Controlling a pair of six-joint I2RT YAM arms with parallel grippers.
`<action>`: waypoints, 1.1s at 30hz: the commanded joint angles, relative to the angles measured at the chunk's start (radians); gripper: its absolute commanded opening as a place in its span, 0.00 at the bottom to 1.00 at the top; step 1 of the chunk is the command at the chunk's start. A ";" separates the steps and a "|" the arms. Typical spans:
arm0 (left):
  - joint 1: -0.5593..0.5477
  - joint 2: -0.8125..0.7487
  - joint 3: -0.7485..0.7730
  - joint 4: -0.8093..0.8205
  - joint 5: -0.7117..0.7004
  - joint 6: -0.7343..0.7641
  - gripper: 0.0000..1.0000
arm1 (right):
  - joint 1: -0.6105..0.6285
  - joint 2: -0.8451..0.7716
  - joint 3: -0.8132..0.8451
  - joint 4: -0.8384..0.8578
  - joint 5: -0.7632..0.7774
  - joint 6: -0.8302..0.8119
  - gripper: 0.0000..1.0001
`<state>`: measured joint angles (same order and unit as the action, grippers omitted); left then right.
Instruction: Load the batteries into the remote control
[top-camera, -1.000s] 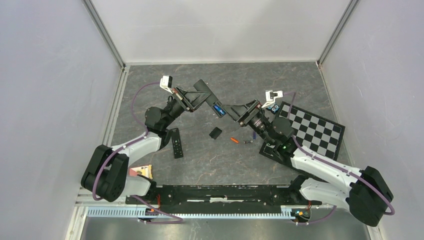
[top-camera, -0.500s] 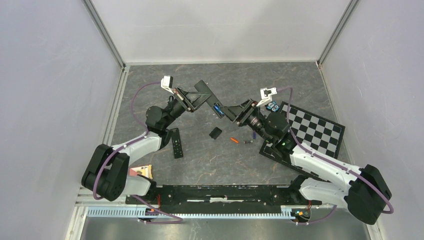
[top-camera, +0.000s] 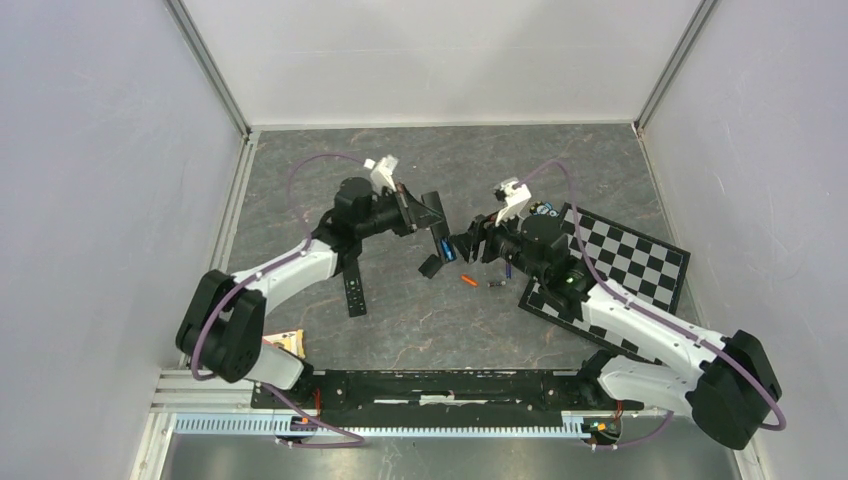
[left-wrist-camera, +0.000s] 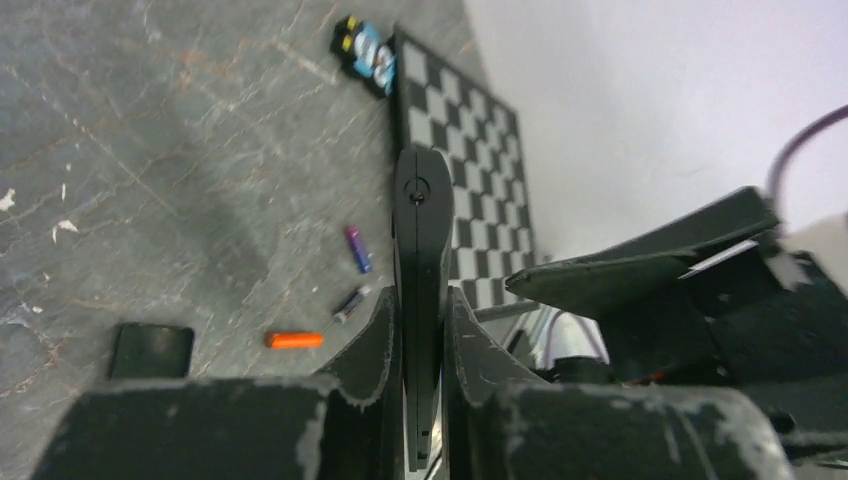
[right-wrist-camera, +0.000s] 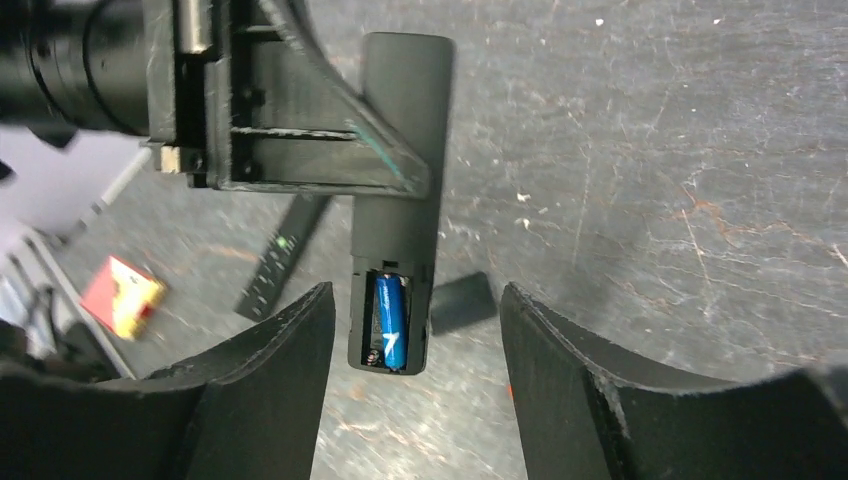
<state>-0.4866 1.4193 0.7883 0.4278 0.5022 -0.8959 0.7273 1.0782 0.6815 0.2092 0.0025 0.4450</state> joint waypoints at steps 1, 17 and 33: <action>-0.067 0.094 0.134 -0.309 -0.062 0.226 0.02 | 0.000 0.039 -0.011 -0.047 -0.069 -0.232 0.66; -0.310 0.398 0.550 -0.878 -0.648 0.403 0.02 | -0.006 0.061 -0.241 -0.036 0.137 0.158 0.51; -0.498 0.661 0.892 -1.207 -1.111 0.434 0.02 | -0.032 -0.061 -0.360 -0.046 0.160 0.269 0.53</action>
<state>-0.9741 2.0460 1.6157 -0.7025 -0.4778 -0.5056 0.6979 1.0302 0.3405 0.1101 0.2008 0.6899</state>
